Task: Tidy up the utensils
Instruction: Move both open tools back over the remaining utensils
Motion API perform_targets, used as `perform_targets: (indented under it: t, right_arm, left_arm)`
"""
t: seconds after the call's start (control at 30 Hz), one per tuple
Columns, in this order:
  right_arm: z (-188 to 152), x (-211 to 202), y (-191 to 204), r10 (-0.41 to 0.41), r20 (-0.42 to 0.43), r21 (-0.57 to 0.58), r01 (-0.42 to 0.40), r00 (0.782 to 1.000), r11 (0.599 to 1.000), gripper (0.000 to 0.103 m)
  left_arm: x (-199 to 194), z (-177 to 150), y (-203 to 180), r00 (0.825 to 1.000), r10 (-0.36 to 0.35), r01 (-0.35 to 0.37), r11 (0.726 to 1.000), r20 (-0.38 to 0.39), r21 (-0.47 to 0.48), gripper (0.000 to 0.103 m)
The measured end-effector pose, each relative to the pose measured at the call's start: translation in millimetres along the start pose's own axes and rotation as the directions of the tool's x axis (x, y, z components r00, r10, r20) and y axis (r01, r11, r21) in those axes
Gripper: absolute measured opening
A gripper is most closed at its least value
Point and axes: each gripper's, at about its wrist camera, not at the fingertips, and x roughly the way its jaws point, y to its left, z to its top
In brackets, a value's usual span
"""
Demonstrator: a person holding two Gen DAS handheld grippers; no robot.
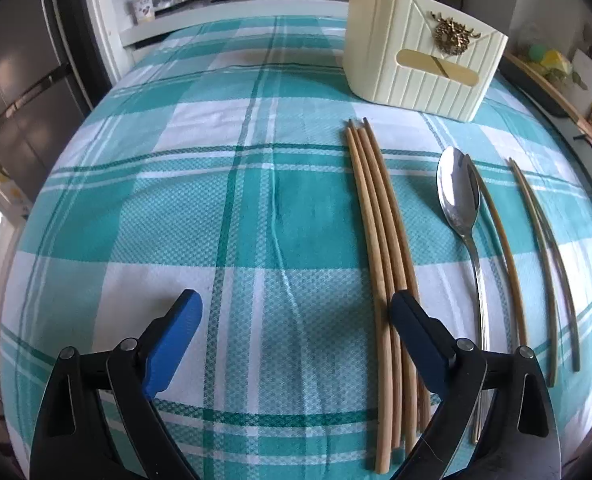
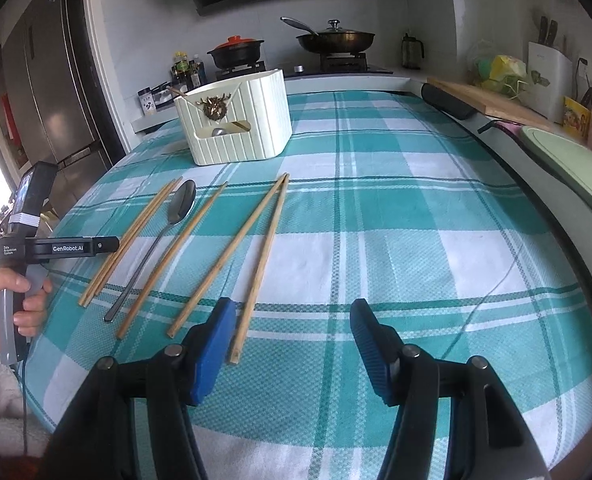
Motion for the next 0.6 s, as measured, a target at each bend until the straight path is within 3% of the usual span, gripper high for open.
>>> perform_targets:
  t: [0.5,0.6]
  right_arm:
    - [2,3,11,0.011,-0.021,-0.022,-0.011,1.0,1.0,0.061]
    - [5,9,12,-0.001,-0.05,-0.029,0.0,0.999,1.0,0.061]
  left_arm:
    - [12,6,0,0.999,0.043,-0.043,0.999,-0.021,0.013,0.098]
    - [9,5,-1,0.999,0.03,-0.03,0.999,-0.021,0.02,0.09]
